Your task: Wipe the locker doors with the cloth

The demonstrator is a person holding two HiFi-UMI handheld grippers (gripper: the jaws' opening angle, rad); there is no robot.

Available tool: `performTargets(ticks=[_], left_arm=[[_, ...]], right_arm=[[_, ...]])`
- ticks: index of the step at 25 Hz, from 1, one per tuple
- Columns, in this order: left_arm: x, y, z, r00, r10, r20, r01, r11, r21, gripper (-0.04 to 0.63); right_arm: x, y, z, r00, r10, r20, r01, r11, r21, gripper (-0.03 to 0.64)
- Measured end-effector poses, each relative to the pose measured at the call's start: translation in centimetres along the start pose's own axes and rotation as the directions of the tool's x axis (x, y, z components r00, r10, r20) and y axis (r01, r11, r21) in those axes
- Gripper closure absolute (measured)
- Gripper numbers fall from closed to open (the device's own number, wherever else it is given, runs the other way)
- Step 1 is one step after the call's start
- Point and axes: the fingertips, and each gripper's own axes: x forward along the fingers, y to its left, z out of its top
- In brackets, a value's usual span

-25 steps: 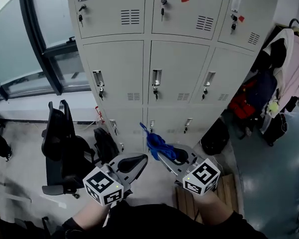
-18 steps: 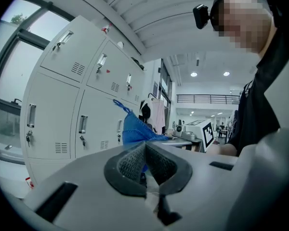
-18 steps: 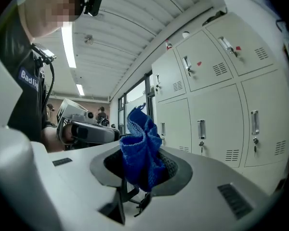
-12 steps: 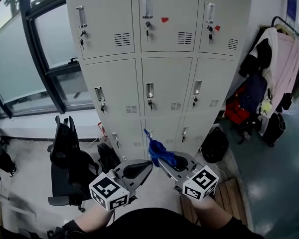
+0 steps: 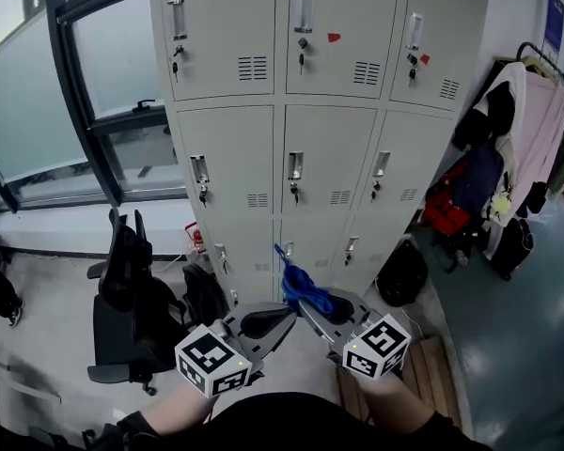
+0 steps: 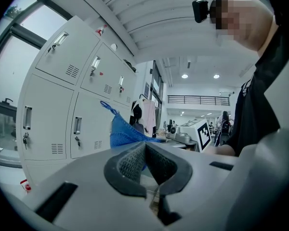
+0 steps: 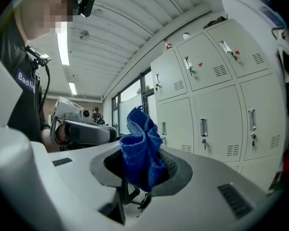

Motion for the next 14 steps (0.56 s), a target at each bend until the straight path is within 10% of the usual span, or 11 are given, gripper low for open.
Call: performTargets(ticks=[14], left_arm=[[-1.3, 0.5, -0.8, 1.000, 0.010, 0.006, -0.010, 0.999, -0.033, 0.588]], right_arm=[[0.6, 0.4, -0.6, 1.000, -0.005, -0.015, 0.005, 1.000, 0.011, 0.514]])
